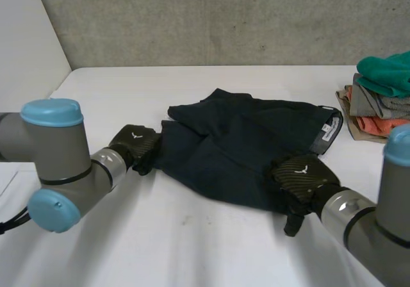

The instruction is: Fold the laundry.

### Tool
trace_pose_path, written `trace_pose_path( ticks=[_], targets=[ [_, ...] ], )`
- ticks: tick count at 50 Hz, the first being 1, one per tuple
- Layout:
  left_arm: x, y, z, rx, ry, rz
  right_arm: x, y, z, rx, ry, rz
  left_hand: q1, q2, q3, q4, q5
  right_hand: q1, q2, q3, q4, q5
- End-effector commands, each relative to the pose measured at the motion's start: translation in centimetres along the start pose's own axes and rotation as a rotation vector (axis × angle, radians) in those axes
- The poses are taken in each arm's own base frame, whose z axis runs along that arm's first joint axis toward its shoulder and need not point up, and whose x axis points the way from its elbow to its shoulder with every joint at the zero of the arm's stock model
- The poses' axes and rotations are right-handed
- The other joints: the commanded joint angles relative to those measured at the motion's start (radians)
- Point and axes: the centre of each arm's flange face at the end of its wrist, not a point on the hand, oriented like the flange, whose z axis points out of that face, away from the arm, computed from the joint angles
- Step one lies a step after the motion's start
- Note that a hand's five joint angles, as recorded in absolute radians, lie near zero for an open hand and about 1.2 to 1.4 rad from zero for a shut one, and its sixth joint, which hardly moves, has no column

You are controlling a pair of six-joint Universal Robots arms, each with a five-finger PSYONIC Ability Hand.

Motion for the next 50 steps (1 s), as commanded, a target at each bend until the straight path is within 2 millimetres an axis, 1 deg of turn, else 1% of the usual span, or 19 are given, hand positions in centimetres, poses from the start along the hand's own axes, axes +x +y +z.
trace_pose_path(
  ticks=[1, 4, 5, 10, 12, 16, 24, 26, 29, 31, 34, 36, 40, 44, 45, 46, 47, 48, 50],
  targets=[
    [0.2, -0.8, -2.2, 0.010, 0.000, -0.047, -0.4, 2.7, 4.6, -0.011, 0.041, 0.029, 0.233, 0.200, 0.208, 0.199, 0.247, 0.190, 0.172, 0.165, 0.175, 0.157],
    [0.1, -1.4, -3.0, 0.023, -0.007, -0.069, -0.2, 2.9, 6.0, -0.002, 0.098, 0.014, 0.233, 0.200, 0.208, 0.199, 0.247, 0.550, 0.532, 0.525, 0.535, 0.517],
    [0.0, -1.6, -3.2, 0.029, -0.009, -0.072, 0.3, 2.6, 6.3, 0.013, 0.137, 0.011, 0.233, 0.200, 0.208, 0.199, 0.247, 1.139, 1.120, 1.114, 1.124, 1.105],
    [-0.4, -3.6, -5.0, 0.090, -0.031, -0.095, 1.6, 1.0, 6.1, 0.104, 0.205, 0.025, 0.233, 0.200, 0.208, 0.199, 0.247, 1.150, 1.131, 1.125, 1.135, 1.116],
    [-0.6, -4.3, -5.8, 0.109, -0.037, -0.099, 2.3, -1.0, 4.9, 0.177, 0.228, 0.018, 0.233, 0.200, 0.208, 0.199, 0.247, 1.150, 1.131, 1.125, 1.135, 1.116],
    [-1.0, -6.5, -8.1, 0.170, -0.055, -0.109, 3.8, -6.0, 0.5, 0.329, 0.272, -0.003, 0.233, 0.200, 0.208, 0.199, 0.247, 1.150, 1.131, 1.125, 1.135, 1.116],
    [-1.9, -11.4, -14.0, 0.352, -0.106, -0.122, 4.3, -11.0, -5.1, 0.375, 0.163, -0.026, 0.233, 0.200, 0.208, 0.199, 0.247, 1.150, 1.131, 1.125, 1.135, 1.116],
    [-2.0, -12.3, -15.5, 0.402, -0.118, -0.124, 4.8, -11.6, -5.8, 0.376, 0.149, -0.028, 0.233, 0.200, 0.208, 0.199, 0.247, 1.150, 1.131, 1.125, 1.135, 1.116],
    [-2.0, -12.5, -16.0, 0.420, -0.117, -0.126, 6.0, -12.2, -5.6, 0.362, 0.144, -0.035, 0.233, 0.200, 0.208, 0.199, 0.247, 1.150, 1.131, 1.125, 1.135, 1.116],
    [-1.8, -12.1, -15.8, 0.408, -0.109, -0.128, 6.6, -11.9, -4.7, 0.345, 0.152, -0.037, 0.233, 0.200, 0.208, 0.199, 0.247, 1.150, 1.131, 1.125, 1.135, 1.116],
    [-1.7, -10.8, -13.4, 0.350, -0.092, -0.135, 7.2, -10.7, -1.2, 0.281, 0.139, -0.038, 0.233, 0.200, 0.208, 0.199, 0.247, 1.150, 1.131, 1.125, 1.135, 1.116],
    [-1.6, -8.9, -10.2, 0.282, -0.079, -0.141, 7.3, -9.4, 1.7, 0.220, 0.125, -0.035, 0.233, 0.200, 0.208, 0.199, 0.247, 1.150, 1.131, 1.125, 1.135, 1.116],
    [-1.3, -7.3, -5.6, 0.246, -0.062, -0.140, 7.4, -7.2, 5.7, 0.120, 0.143, -0.035, 0.233, 0.200, 0.208, 0.199, 0.247, 1.150, 1.131, 1.125, 1.135, 1.116],
    [-1.2, -5.6, -1.1, 0.217, -0.063, -0.119, 7.8, -5.5, 8.4, 0.058, 0.207, -0.029, 0.233, 0.200, 0.208, 0.199, 0.247, 1.122, 1.103, 1.097, 1.107, 1.088],
    [-1.2, -5.3, -0.4, 0.210, -0.065, -0.113, 8.0, -5.4, 8.6, 0.062, 0.219, -0.023, 0.233, 0.200, 0.208, 0.199, 0.247, 0.973, 0.954, 0.948, 0.958, 0.940],
    [-0.9, -5.1, 0.1, 0.205, -0.062, -0.104, 8.0, -5.4, 8.8, 0.069, 0.230, -0.020, 0.050, 0.017, 0.026, 0.016, 0.064, 0.777, 0.758, 0.752, 0.762, 0.743],
    [-0.7, -5.0, 0.5, 0.204, -0.059, -0.094, 8.0, -5.5, 9.0, 0.090, 0.247, -0.020, -0.195, -0.229, -0.220, -0.230, -0.182, 0.235, 0.216, 0.209, 0.220, 0.201],
    [-0.3, -5.4, 0.7, 0.215, -0.058, -0.066, 7.8, -5.7, 9.0, 0.103, 0.252, -0.022, -0.692, -0.725, -0.717, -0.726, -0.678, -0.003, -0.022, -0.029, -0.018, -0.037],
    [0.3, -5.7, 0.6, 0.223, -0.051, -0.036, 7.2, -5.9, 8.8, 0.124, 0.248, -0.027, -0.925, -0.959, -0.950, -0.960, -0.912, -0.072, -0.091, -0.097, -0.087, -0.106]
  ],
)
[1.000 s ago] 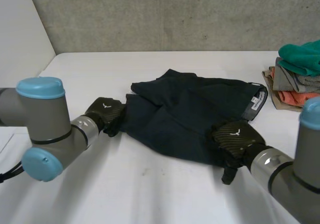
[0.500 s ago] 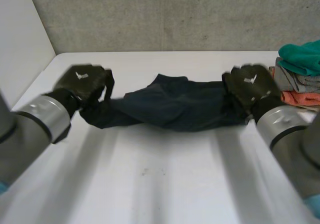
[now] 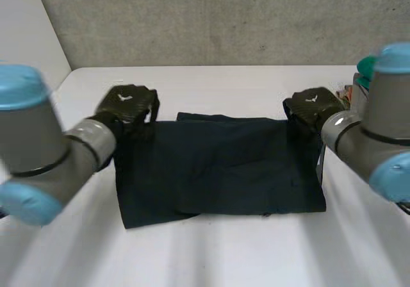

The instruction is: Fold the laundry.

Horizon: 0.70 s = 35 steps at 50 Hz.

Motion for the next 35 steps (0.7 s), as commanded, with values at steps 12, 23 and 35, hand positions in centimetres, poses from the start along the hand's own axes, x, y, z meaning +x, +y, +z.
trace_pose_path(
  ticks=[12, 23, 35],
  targets=[
    [2.6, 1.3, -4.6, -0.064, 0.037, 0.106, -2.3, -0.2, -5.8, -0.023, -0.086, -0.068, -0.666, -0.696, -0.695, -0.697, -0.683, -0.620, -0.720, -0.723, -0.724, -0.715],
    [2.6, 7.5, -2.5, -0.259, 0.060, 0.085, -4.3, 4.6, -2.6, -0.180, -0.186, -0.103, -0.519, -0.548, -0.548, -0.549, -0.536, -0.503, -0.603, -0.606, -0.607, -0.598],
    [2.5, 7.4, -0.6, -0.222, 0.053, 0.084, -4.2, 5.0, -0.8, -0.116, -0.124, -0.114, 0.397, 0.367, 0.368, 0.366, 0.380, 0.459, 0.360, 0.357, 0.356, 0.365]
  ],
)
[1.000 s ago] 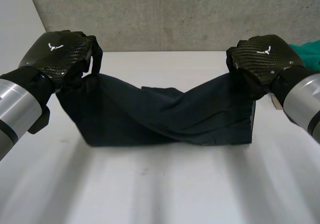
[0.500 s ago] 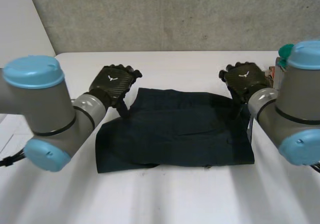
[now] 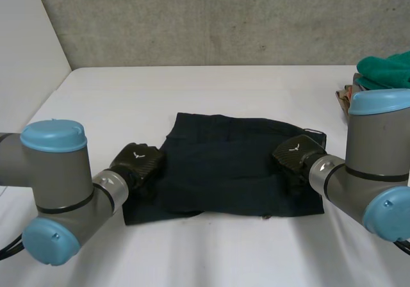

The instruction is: Fold the laundry.

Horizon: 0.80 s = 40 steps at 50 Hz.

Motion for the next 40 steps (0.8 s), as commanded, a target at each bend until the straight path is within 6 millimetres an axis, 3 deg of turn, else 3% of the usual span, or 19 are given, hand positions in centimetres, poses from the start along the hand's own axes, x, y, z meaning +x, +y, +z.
trace_pose_path(
  ticks=[1, 5, 7, 15, 23, 26, 29, 33, 34, 37, 40],
  targets=[
    [-0.3, -1.3, 0.4, 0.051, -0.015, 0.004, 0.4, -0.6, 0.1, 0.050, 0.042, -0.006, 0.452, 0.436, 0.456, 0.776, 0.459, 0.472, 0.384, 0.390, 0.390, 0.436],
    [-0.3, -2.9, -0.8, 0.091, -0.020, 0.010, 1.0, -1.7, -1.2, 0.080, 0.058, -0.008, 0.452, 0.436, 0.456, 0.776, 0.459, 0.472, 0.384, 0.390, 0.390, 0.436],
    [-0.4, -3.9, -1.8, 0.119, -0.028, 0.014, 1.6, -3.1, -3.0, 0.110, 0.076, -0.018, 0.452, 0.436, 0.456, 0.776, 0.459, 0.472, 0.384, 0.390, 0.390, 0.436],
    [-1.0, -7.8, -7.9, 0.200, -0.061, 0.025, 1.9, -5.5, -9.0, 0.089, 0.013, -0.124, 0.452, 0.436, 0.456, 0.776, 0.459, 0.472, 0.384, 0.390, 0.390, 0.436],
    [-0.8, -8.4, -11.1, 0.140, -0.034, 0.028, 1.7, -6.0, -11.9, 0.045, -0.019, -0.302, 0.452, 0.436, 0.456, 0.776, 0.459, 0.472, 0.384, 0.390, 0.390, 0.436],
    [-0.6, -7.9, -11.0, 0.106, -0.021, 0.026, 1.5, -5.7, -11.9, 0.032, -0.030, -0.319, 0.452, 0.436, 0.456, 0.776, 0.459, 0.472, 0.384, 0.390, 0.390, 0.436],
    [-0.4, -6.5, -9.3, 0.047, -0.004, 0.037, 1.6, -5.2, -11.1, 0.011, -0.041, -0.315, 0.452, 0.436, 0.456, 0.776, 0.459, 0.472, 0.384, 0.390, 0.390, 0.436],
    [-0.5, -4.7, -5.7, -0.024, 0.007, 0.103, 1.6, -3.2, -7.4, -0.070, -0.089, -0.281, 0.452, 0.436, 0.456, 0.776, 0.459, 0.472, 0.384, 0.390, 0.390, 0.436],
    [-0.7, -4.7, -4.2, -0.017, 0.002, 0.135, 1.7, -3.2, -5.9, -0.067, -0.087, -0.278, 0.452, 0.436, 0.456, 0.776, 0.459, 0.472, 0.384, 0.390, 0.390, 0.436],
    [-1.2, -5.4, -2.1, 0.029, -0.021, 0.176, 2.2, -3.5, -4.0, -0.043, -0.046, -0.259, 0.452, 0.436, 0.456, 0.776, 0.459, 0.472, 0.384, 0.390, 0.390, 0.436],
    [-2.0, -8.2, 0.5, 0.173, -0.074, 0.215, 3.8, -5.0, -1.7, 0.044, 0.077, -0.221, 0.452, 0.436, 0.456, 0.776, 0.459, 0.472, 0.384, 0.390, 0.390, 0.436]
  ],
)
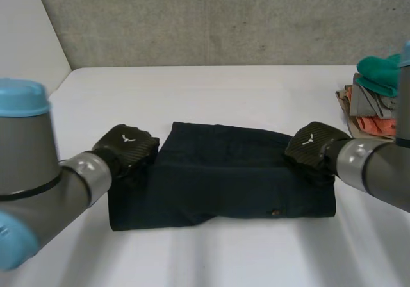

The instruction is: Fold the laundry.

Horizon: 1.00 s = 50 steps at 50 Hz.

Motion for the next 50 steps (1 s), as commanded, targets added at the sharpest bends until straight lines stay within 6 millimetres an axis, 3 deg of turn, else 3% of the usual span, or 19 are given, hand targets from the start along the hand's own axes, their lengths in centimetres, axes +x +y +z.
trace_pose_path(
  ticks=[1, 5, 6, 10, 15, 20, 27, 28, 31, 32, 35, 36, 39, 40, 44, 50],
  targets=[
    [-2.2, -3.3, 7.9, 0.207, -0.106, 0.139, 3.6, -0.8, 6.9, 0.087, 0.203, 0.085, 0.265, 0.199, 0.216, 0.776, 0.235, 0.340, 0.215, 0.213, 0.206, 0.255],
    [-5.2, -9.7, 9.1, 0.519, -0.275, 0.166, 8.6, -4.0, 8.3, 0.284, 0.479, 0.099, 0.265, 0.199, 0.216, 0.776, 0.235, 0.340, 0.215, 0.213, 0.206, 0.255],
    [-6.7, -12.7, 8.8, 0.666, -0.364, 0.171, 11.0, -5.8, 7.8, 0.388, 0.610, 0.097, 0.265, 0.199, 0.216, 0.776, 0.235, 0.340, 0.215, 0.213, 0.206, 0.255],
    [-9.4, -18.6, 6.6, 0.991, -0.579, 0.168, 15.7, -9.9, 5.5, 0.651, 0.907, 0.070, 0.265, 0.199, 0.216, 0.776, 0.235, 0.340, 0.215, 0.213, 0.206, 0.255],
    [-10.2, -21.5, 3.8, 1.213, -0.699, 0.143, 17.3, -13.2, 2.8, 0.888, 1.077, 0.025, 0.265, 0.199, 0.216, 0.776, 0.235, 0.340, 0.215, 0.213, 0.206, 0.255],
    [-9.2, -19.1, 4.5, 1.130, -0.660, 0.137, 16.8, -13.5, 3.2, 0.925, 1.057, 0.008, 0.265, 0.199, 0.216, 0.776, 0.235, 0.340, 0.215, 0.213, 0.206, 0.255],
    [-7.0, -12.3, 7.3, 0.907, -0.566, 0.123, 12.9, -10.8, 7.8, 0.839, 0.886, 0.030, 0.265, 0.199, 0.216, 0.776, 0.235, 0.340, 0.215, 0.213, 0.206, 0.255],
    [-6.5, -10.7, 7.9, 0.859, -0.543, 0.117, 11.7, -9.7, 9.1, 0.798, 0.833, 0.033, 0.265, 0.199, 0.216, 0.776, 0.235, 0.340, 0.215, 0.213, 0.206, 0.255],
    [-5.5, -8.3, 8.6, 0.790, -0.501, 0.104, 9.5, -7.6, 11.5, 0.714, 0.738, 0.050, 0.265, 0.199, 0.216, 0.776, 0.235, 0.340, 0.215, 0.213, 0.206, 0.255],
    [-4.7, -6.6, 9.3, 0.738, -0.471, 0.095, 7.9, -6.3, 13.0, 0.652, 0.670, 0.061, 0.265, 0.199, 0.216, 0.776, 0.235, 0.340, 0.215, 0.213, 0.206, 0.255],
    [-3.2, -3.5, 10.6, 0.636, -0.415, 0.090, 5.2, -4.2, 15.2, 0.560, 0.568, 0.079, 0.265, 0.199, 0.216, 0.776, 0.235, 0.340, 0.215, 0.213, 0.206, 0.255],
    [-2.2, -1.5, 11.2, 0.567, -0.381, 0.088, 3.5, -2.9, 16.3, 0.496, 0.505, 0.090, 0.265, 0.199, 0.216, 0.776, 0.235, 0.340, 0.215, 0.213, 0.206, 0.255],
    [-0.2, 0.7, 11.5, 0.475, -0.314, 0.089, 0.1, -0.6, 17.9, 0.381, 0.383, 0.093, 0.265, 0.199, 0.216, 0.776, 0.235, 0.340, 0.215, 0.213, 0.206, 0.255],
    [1.0, 1.8, 11.2, 0.415, -0.272, 0.092, -0.5, 0.0, 18.1, 0.354, 0.358, 0.096, 0.265, 0.199, 0.216, 0.776, 0.235, 0.340, 0.215, 0.213, 0.206, 0.255],
    [2.5, 4.3, 10.0, 0.259, -0.193, 0.094, -1.7, 1.3, 17.5, 0.260, 0.287, 0.116, 0.265, 0.199, 0.216, 0.776, 0.235, 0.340, 0.215, 0.213, 0.206, 0.255],
    [1.9, 3.6, 6.4, 0.167, -0.165, 0.076, -1.0, 0.8, 13.5, 0.218, 0.269, 0.126, 0.265, 0.199, 0.216, 0.776, 0.235, 0.340, 0.215, 0.213, 0.206, 0.255]
  ],
)
